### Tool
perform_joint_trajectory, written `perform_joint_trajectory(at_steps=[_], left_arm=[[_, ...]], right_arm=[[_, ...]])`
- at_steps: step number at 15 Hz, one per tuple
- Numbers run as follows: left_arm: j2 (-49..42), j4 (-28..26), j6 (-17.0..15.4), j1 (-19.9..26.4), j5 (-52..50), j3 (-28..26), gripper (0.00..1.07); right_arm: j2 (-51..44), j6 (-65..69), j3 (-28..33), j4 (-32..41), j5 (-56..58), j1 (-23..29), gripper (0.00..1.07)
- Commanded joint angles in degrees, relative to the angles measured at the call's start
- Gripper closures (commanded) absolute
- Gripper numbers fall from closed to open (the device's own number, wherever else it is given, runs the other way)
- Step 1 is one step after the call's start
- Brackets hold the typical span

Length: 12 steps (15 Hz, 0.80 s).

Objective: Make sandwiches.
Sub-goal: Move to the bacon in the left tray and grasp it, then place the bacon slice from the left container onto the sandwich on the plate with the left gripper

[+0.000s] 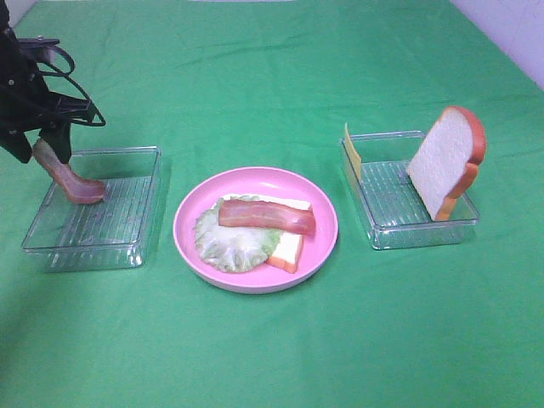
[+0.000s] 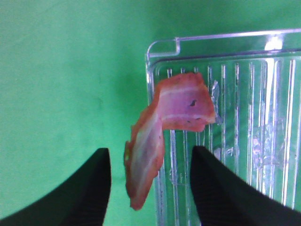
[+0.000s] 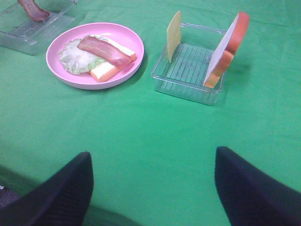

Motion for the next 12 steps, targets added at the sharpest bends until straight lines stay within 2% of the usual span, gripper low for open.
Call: perform_joint_trajectory(at_steps=[1,3,4,6,8,10,11,12], left_arm=[[0.17,0.52,-0.46,-0.06,-2.69,0.00,0.85],[0.17,-0.46,-0.46,-0.06,-3.72,0.00,1.03],[0.17,-0.69,-0.46,-0.06,-3.90,0.00,1.07],[-0.11,-2.01,-0.34,-0.06,-3.84,0.00,1.07],[-1.60,-5.67,0.80,-0.06,-3.90,0.00,1.07],[-3.04,-10.31,3.09,-0.06,-3.95,-0.06,1.07],[-3.95,-14.73,5.27,-0.06,-3.72,-0.23,1.07],[-5.61,-24.81,11.57,-0.23,-3.90,-0.29,1.07]], right_arm=[[-0.40,-0.34,-0.06,0.06,-0.80,-0.06,0.38],[-0.40,-0.34,-0.06,0.06,-0.80,-0.06,0.38],[-0.40,-0.34,-0.06,0.06,-0.80,-0.06,0.38],[-0.40,-0.34,-0.06,0.06,-0.80,-0.06,0.38],[-0.40,-0.34,-0.06,0.06,-0.80,-0.06,0.38],[-0.40,-0.34,-0.06,0.06,-0.80,-0.06,0.38],[-0.40,-0.34,-0.06,0.06,-0.80,-0.06,0.38],[-0.40,-0.34,-0.06,0.06,-0.80,-0.06,0.38]])
